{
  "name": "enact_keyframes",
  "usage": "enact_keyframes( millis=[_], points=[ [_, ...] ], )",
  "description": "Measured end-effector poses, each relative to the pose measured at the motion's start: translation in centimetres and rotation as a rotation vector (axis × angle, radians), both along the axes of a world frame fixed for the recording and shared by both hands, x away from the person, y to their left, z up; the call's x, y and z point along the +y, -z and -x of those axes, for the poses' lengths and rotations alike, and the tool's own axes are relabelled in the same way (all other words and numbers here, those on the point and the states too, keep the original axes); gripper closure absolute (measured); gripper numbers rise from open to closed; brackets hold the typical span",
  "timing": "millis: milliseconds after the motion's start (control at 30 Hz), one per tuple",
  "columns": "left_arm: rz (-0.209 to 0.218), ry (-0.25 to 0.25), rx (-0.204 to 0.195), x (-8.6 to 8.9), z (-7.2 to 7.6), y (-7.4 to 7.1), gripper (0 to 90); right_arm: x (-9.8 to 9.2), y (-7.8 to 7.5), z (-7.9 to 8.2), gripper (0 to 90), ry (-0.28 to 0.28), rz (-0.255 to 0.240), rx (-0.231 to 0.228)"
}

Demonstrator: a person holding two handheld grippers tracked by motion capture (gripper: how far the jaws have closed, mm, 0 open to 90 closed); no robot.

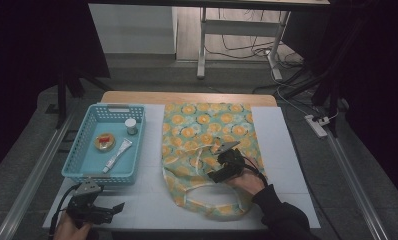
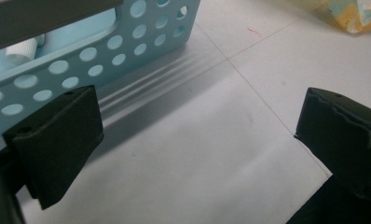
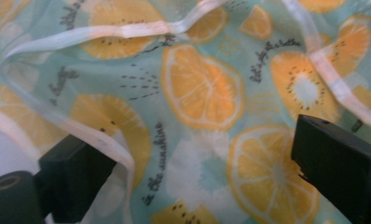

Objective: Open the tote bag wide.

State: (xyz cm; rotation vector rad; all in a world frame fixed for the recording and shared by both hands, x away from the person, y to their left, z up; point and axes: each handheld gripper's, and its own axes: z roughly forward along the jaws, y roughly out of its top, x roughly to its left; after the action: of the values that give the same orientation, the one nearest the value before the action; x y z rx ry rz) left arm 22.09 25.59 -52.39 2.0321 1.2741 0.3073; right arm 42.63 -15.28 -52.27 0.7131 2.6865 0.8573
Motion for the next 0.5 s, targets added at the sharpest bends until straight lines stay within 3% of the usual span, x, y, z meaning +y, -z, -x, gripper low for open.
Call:
enact_keyframes(
  millis=[67, 267, 500],
  points=[
    [0.0, 0.0, 0.001, -0.01, -0.01, 0.01, 0.9, 0.02, -0.01, -0.07, 14.3, -0.002, -0.004, -0.006],
    [-0.001, 0.001, 0.002, -0.02, -0.01, 0.01, 0.9, 0.32, -0.29, -0.09, 48.7, -0.054, -0.03, -0.008],
    [-0.003, 0.001, 0.003, -0.04, -0.03, 0.03, 1.0, 0.5, -0.55, -0.15, 77.1, -0.084, -0.022, 0.01]
  ],
)
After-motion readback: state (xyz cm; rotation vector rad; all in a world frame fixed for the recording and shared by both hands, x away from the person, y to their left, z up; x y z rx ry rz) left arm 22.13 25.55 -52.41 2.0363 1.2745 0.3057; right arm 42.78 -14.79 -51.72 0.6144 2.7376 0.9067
